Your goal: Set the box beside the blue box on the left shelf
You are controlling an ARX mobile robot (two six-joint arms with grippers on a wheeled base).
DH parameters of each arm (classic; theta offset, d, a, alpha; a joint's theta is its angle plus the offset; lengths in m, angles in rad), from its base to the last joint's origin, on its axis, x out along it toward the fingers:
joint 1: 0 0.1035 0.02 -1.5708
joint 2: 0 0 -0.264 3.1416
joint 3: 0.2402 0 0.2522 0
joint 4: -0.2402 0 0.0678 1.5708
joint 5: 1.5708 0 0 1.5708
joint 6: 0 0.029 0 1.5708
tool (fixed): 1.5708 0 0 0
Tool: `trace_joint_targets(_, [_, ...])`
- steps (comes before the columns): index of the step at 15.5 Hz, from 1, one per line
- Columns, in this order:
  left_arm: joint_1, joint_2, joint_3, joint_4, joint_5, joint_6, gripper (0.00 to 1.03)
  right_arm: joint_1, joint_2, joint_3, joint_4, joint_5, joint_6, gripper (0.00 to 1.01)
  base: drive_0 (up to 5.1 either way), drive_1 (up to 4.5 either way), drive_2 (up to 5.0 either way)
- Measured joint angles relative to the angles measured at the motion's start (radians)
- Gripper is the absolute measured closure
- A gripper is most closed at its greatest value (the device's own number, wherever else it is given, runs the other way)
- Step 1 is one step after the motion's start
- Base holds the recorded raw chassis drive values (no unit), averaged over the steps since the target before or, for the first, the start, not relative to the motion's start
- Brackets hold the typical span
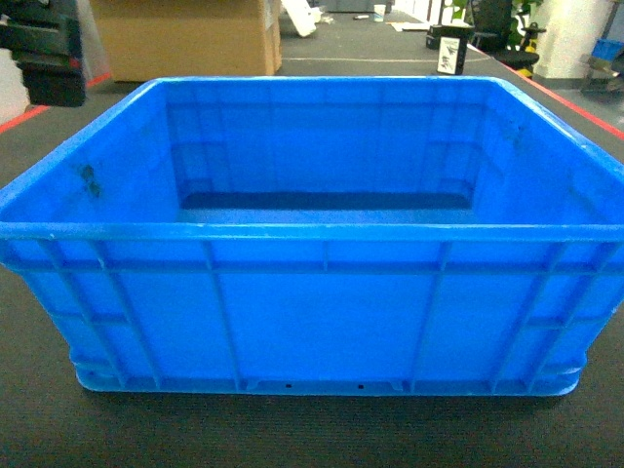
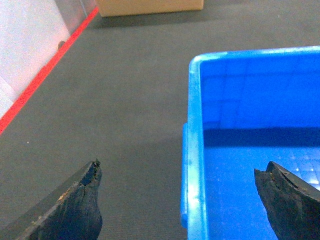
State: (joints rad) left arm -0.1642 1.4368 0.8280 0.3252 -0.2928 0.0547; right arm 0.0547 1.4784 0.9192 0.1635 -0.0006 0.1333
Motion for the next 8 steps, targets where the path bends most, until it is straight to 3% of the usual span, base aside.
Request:
trace_joint_targets(3, [-0.005, 0.129, 0.014, 0.015, -0.023, -0.001, 0.05, 0.039, 0.174, 0.053, -0.02, 0.003, 0.009, 0.03, 0.0, 0.0, 0.0])
trace_joint_targets(8, [0.015, 0.186, 0.013, 0.032, -0.035, -0.017, 0.05, 0.077, 0.224, 0.073, -0.028, 0.029, 0.008, 0.03, 0.0, 0.0, 0.0])
